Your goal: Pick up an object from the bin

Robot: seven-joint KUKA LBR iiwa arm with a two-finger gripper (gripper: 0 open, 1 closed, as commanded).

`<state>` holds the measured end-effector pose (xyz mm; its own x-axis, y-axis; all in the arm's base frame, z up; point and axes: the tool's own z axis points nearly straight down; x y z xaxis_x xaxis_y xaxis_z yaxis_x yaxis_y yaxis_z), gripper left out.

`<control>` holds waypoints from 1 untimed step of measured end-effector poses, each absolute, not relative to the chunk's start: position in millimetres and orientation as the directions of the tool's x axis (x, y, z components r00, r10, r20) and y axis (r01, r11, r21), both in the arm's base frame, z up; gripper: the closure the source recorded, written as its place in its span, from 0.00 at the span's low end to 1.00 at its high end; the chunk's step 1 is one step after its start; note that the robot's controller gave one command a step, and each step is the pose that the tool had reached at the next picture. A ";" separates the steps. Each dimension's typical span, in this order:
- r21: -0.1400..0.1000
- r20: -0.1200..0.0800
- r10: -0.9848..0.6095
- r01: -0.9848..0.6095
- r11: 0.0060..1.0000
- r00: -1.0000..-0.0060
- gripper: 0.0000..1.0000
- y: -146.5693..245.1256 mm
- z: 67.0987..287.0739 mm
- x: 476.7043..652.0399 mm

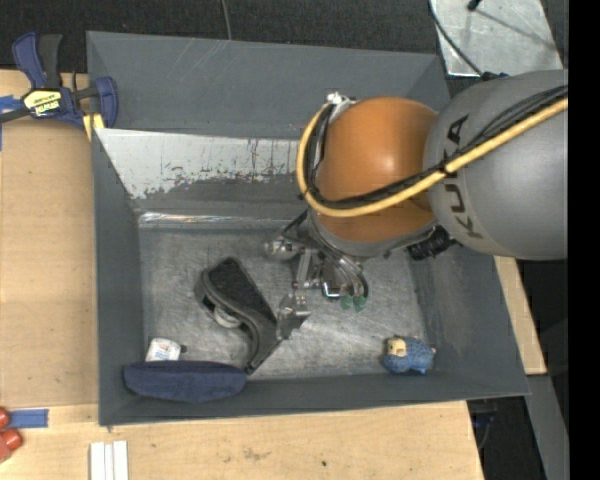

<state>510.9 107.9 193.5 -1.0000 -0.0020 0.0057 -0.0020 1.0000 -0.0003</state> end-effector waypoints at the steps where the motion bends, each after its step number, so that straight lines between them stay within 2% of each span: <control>1: 0.002 -0.012 -0.089 -0.089 0.996 -0.996 0.00 152.0 118.1 515.6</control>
Offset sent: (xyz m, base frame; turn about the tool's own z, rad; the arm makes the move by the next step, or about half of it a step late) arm 0.0016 0.0429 -0.0754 -0.0849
